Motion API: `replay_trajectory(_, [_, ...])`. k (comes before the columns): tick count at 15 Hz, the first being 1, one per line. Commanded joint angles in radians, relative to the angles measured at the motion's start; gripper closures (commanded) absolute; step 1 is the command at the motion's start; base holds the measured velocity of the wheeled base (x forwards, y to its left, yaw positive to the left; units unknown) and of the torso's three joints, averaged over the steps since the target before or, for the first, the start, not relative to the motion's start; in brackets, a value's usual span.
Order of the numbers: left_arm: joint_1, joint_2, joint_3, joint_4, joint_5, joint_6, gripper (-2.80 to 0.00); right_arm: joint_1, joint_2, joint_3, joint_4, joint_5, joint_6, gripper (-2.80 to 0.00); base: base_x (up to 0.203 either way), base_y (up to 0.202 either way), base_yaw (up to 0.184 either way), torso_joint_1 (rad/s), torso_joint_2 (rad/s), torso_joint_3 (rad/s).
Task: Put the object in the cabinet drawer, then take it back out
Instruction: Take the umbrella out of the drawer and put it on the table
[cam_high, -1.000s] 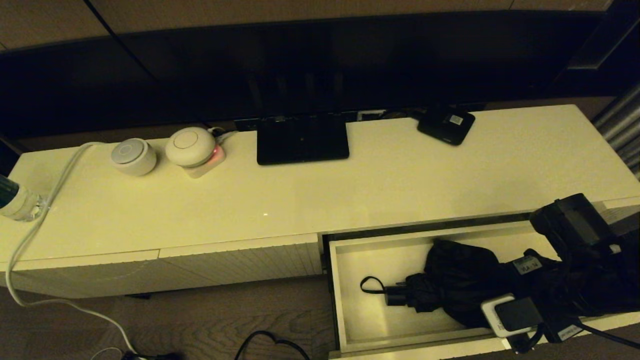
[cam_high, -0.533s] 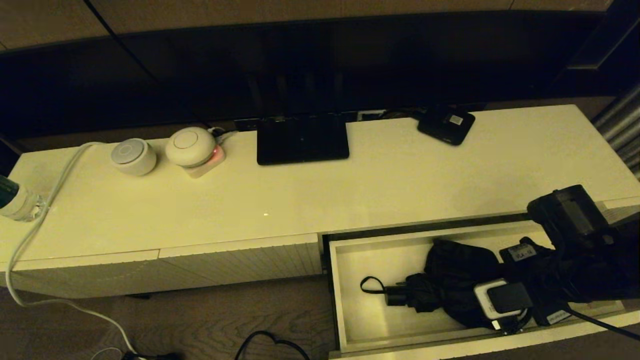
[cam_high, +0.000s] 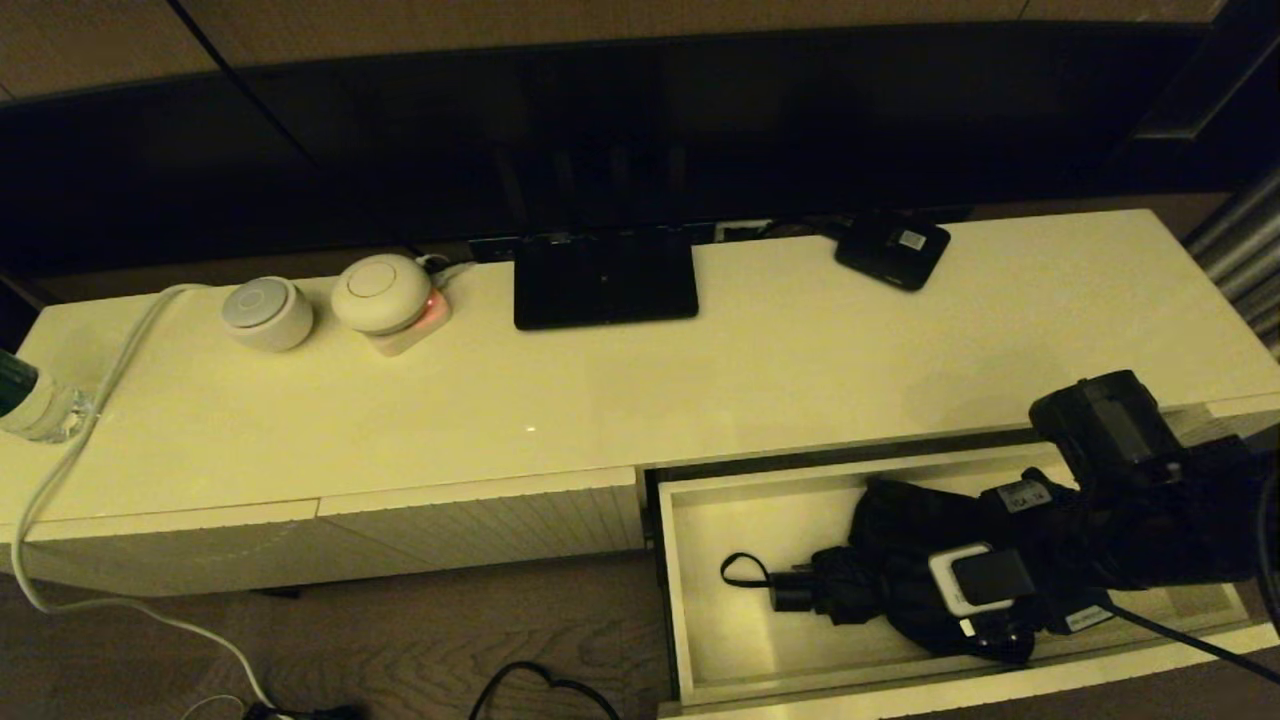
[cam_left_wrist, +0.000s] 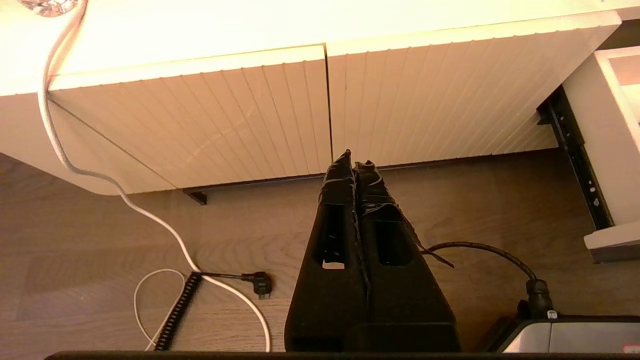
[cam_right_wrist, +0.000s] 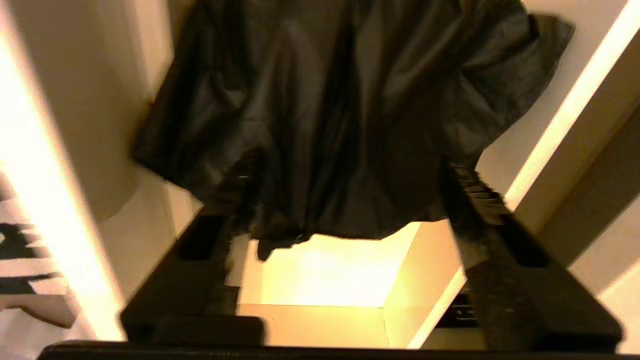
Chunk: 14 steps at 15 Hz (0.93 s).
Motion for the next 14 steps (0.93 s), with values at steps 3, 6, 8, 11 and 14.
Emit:
replay_trajectory(3, [0.001, 0.0, 0.003, 0.0, 0.0, 0.0, 0.0, -0.044, 0.115, -0.089, 0.002, -0.002, -0.003, -2.8, 0.0, 0.0, 0.0, 0.0, 0.0, 0.0])
replay_trajectory(6, [0.001, 0.0, 0.003, 0.0, 0.0, 0.0, 0.0, -0.048, 0.171, -0.121, -0.002, -0.002, 0.017, -2.8, 0.0, 0.0, 0.0, 0.0, 0.0, 0.0])
replay_trajectory(8, [0.001, 0.0, 0.003, 0.0, 0.0, 0.0, 0.0, -0.048, 0.205, -0.145, -0.004, -0.001, 0.036, -2.8, 0.0, 0.0, 0.0, 0.0, 0.0, 0.0])
replay_trajectory(11, [0.001, 0.0, 0.003, 0.0, 0.0, 0.0, 0.0, -0.047, 0.26, -0.184, -0.032, -0.003, 0.04, -2.8, 0.0, 0.0, 0.0, 0.0, 0.0, 0.0])
replay_trajectory(14, [0.001, 0.0, 0.003, 0.0, 0.0, 0.0, 0.0, -0.039, 0.287, -0.181, -0.046, -0.005, 0.048, -2.8, 0.0, 0.0, 0.0, 0.0, 0.0, 0.0])
